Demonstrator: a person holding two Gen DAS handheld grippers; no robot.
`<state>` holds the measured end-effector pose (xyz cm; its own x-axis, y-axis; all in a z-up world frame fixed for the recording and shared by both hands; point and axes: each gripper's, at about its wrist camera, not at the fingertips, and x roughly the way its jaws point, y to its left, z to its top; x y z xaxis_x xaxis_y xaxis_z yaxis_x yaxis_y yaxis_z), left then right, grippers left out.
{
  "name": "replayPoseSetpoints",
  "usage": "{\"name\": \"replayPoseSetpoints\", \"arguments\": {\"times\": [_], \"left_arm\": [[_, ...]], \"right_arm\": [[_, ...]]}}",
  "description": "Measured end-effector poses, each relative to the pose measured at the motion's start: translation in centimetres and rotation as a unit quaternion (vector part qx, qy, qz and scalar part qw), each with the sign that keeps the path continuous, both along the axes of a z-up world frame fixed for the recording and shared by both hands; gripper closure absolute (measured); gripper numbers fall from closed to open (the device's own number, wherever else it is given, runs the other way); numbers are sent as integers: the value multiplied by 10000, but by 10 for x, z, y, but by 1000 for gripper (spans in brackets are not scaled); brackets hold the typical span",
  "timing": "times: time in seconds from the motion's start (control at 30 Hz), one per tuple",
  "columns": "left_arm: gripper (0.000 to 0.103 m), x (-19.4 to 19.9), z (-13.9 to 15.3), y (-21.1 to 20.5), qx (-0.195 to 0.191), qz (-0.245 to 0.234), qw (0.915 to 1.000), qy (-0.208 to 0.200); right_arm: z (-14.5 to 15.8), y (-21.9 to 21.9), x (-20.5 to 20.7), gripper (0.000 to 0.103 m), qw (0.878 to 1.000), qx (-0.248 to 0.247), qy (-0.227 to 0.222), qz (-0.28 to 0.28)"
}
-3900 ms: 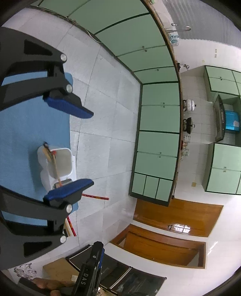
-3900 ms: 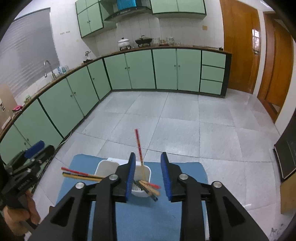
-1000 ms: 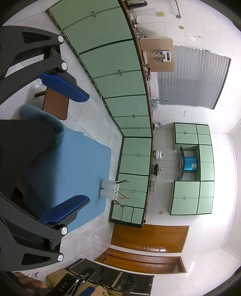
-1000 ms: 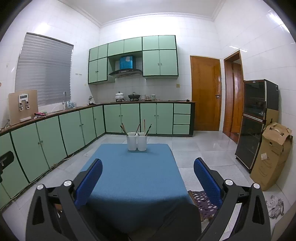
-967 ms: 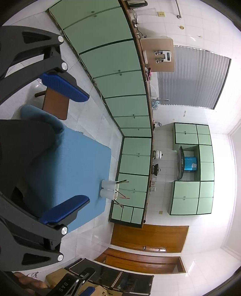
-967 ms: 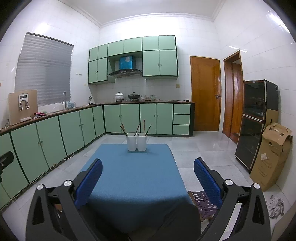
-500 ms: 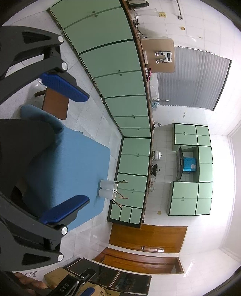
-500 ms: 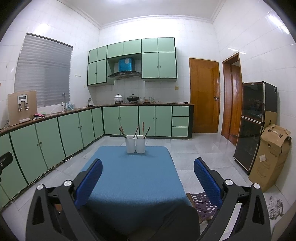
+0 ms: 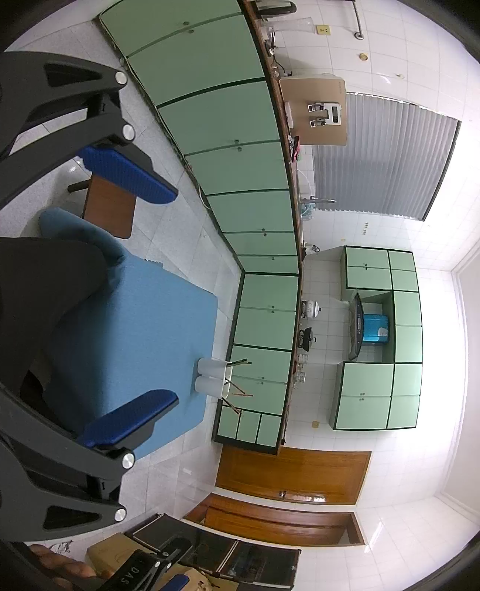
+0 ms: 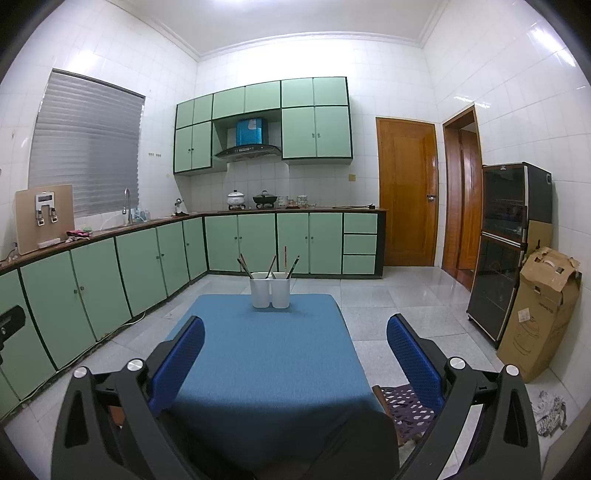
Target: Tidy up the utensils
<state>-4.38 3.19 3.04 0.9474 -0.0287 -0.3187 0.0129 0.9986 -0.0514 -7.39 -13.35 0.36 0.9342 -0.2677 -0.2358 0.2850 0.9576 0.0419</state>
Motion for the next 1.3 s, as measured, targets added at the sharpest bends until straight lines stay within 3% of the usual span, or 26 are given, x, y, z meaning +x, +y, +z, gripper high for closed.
{"name": "replayPoseSetpoints", "arguments": {"times": [1.3], "left_arm": [[5,-2,0,-1,-14,-16,10000,14]], "right_arm": [[2,3,1,6,10000,20,33,1]]}}
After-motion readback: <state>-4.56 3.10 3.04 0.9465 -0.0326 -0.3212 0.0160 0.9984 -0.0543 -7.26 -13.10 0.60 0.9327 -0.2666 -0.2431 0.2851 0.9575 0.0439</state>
